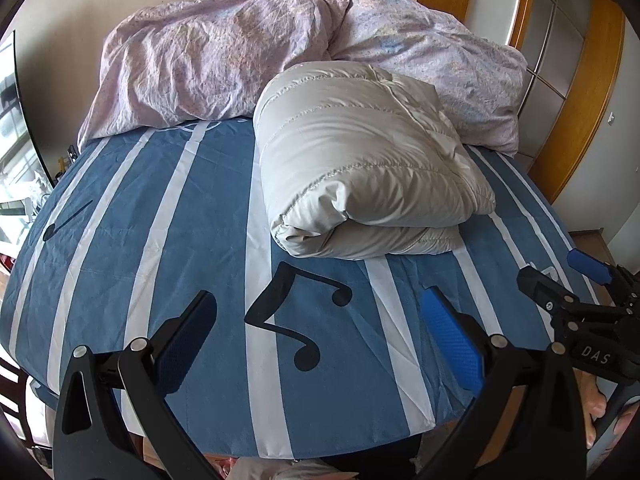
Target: Fold large clothes
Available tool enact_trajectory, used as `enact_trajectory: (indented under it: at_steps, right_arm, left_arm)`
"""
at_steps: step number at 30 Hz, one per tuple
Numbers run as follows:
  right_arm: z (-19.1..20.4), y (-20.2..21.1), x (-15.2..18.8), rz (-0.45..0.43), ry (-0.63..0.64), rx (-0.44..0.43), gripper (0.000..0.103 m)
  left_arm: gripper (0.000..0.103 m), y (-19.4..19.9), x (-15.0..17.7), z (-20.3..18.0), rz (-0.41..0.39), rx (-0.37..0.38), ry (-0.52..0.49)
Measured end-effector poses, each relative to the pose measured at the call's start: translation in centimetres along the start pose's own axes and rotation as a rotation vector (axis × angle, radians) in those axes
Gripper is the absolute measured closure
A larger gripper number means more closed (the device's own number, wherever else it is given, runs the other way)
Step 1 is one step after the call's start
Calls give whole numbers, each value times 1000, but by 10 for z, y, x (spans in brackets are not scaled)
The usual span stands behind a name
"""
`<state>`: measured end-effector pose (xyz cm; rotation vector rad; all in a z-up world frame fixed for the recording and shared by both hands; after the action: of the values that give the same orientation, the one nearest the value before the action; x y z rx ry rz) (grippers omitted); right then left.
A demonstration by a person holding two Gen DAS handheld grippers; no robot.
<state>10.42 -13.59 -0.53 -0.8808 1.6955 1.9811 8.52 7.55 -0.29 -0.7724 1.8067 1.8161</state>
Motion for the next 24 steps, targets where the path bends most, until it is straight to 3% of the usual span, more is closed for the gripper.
enact_trajectory:
  at_steps: [24]
  right_arm:
    - [-1, 15, 9, 7, 7, 9, 2]
  left_arm:
    - [1, 19, 3, -12, -1, 33, -30]
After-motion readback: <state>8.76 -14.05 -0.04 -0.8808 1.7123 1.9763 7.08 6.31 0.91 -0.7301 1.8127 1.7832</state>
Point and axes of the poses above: each gripper's, at about its wrist camera, not at the fingertips, and y roughly against the way its jaws point, z to its left, x to its underside, the point moved 3 cm from there along -y, roughly the way its jaws point, and after that the axes turned 5 degrees about -x, right-handed, at the moved point
